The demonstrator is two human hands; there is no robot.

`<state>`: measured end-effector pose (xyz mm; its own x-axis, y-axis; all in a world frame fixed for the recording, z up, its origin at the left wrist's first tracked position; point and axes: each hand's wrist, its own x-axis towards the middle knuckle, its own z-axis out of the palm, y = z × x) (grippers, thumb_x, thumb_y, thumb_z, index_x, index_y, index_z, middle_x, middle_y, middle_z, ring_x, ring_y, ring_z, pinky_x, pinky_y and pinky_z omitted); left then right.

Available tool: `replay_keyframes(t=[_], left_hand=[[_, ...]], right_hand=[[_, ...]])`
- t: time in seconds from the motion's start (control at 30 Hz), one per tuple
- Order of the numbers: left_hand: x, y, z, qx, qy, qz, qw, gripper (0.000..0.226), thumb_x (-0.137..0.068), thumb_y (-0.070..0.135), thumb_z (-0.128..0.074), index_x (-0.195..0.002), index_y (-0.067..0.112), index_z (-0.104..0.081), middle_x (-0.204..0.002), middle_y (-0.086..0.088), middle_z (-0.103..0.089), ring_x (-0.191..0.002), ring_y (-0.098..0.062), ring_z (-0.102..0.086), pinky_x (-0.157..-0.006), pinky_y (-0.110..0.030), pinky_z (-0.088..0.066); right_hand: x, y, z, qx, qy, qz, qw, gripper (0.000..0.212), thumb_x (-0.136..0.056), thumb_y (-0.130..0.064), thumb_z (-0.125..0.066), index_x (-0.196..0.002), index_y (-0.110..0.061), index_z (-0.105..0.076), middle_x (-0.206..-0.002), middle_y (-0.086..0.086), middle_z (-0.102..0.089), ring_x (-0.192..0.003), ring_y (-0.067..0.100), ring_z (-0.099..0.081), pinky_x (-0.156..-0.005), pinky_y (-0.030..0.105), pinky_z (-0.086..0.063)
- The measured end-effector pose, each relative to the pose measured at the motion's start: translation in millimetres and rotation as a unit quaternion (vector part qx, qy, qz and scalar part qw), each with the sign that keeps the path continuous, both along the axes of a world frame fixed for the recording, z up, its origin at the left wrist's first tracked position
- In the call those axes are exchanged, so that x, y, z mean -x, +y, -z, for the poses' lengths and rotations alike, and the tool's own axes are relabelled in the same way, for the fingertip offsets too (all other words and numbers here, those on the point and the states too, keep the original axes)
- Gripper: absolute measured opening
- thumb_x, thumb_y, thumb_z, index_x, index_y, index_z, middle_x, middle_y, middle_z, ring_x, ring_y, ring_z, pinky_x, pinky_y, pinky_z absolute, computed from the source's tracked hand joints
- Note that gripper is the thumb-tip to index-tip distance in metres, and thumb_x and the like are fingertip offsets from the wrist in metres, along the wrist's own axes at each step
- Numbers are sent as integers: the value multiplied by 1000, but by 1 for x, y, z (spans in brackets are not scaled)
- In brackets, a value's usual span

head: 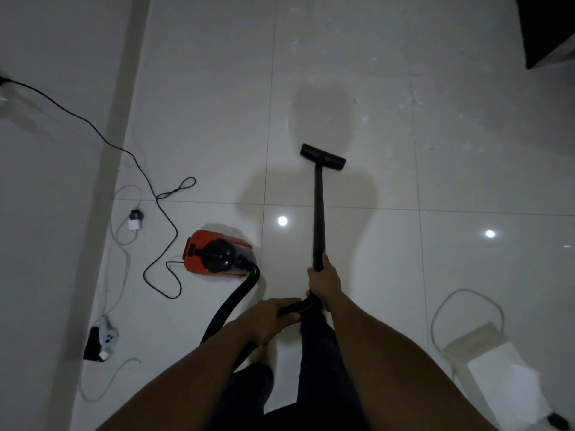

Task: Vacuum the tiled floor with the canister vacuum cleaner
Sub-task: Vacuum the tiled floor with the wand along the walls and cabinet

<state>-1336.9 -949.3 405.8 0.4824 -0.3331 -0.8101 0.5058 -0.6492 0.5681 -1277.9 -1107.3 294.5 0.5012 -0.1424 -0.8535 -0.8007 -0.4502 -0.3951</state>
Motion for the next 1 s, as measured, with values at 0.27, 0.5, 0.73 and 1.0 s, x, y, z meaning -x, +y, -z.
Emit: replay_keyframes(t=[0.27,0.5,0.73,1.0], left_hand=[[-118,-58,12,-13,15,-42,999,46,-98,51,-51,-143,44,-45,-112,3,-69,-80,-23,-68,-73,-41,-61],[-200,-69,45,-29,2,-62,998,56,-91,66,-44,-144,53,-36,-156,-9,-39,-143,-30,-37,-117,-47,-33],[-303,-43,51,-31,7,-57,998,58,-99,53,-48,-152,34,-36,-157,-22,-29,-140,-38,-37,-112,-40,-40],[-437,15,61,-3,5,-71,997,54,-98,58,-43,-149,42,-35,-148,-2,-49,-127,-17,-52,-110,-38,-42]], right_hand=[[-139,-46,-18,-26,-24,-42,998,66,-103,-25,-48,-159,-34,-14,-115,8,-60,-67,21,-63,-43,22,-49],[-245,-52,-16,-10,-27,-75,997,68,-102,-26,-50,-158,-34,-13,-113,11,-63,-65,22,-64,-48,27,-52],[-340,-18,6,10,-62,-117,991,71,-98,-30,-53,-158,-32,-17,-135,14,-57,-103,35,-66,-84,50,-59],[-479,37,12,-20,-43,-94,994,68,-101,-29,-51,-158,-37,-14,-123,11,-60,-71,21,-64,-57,32,-59]])
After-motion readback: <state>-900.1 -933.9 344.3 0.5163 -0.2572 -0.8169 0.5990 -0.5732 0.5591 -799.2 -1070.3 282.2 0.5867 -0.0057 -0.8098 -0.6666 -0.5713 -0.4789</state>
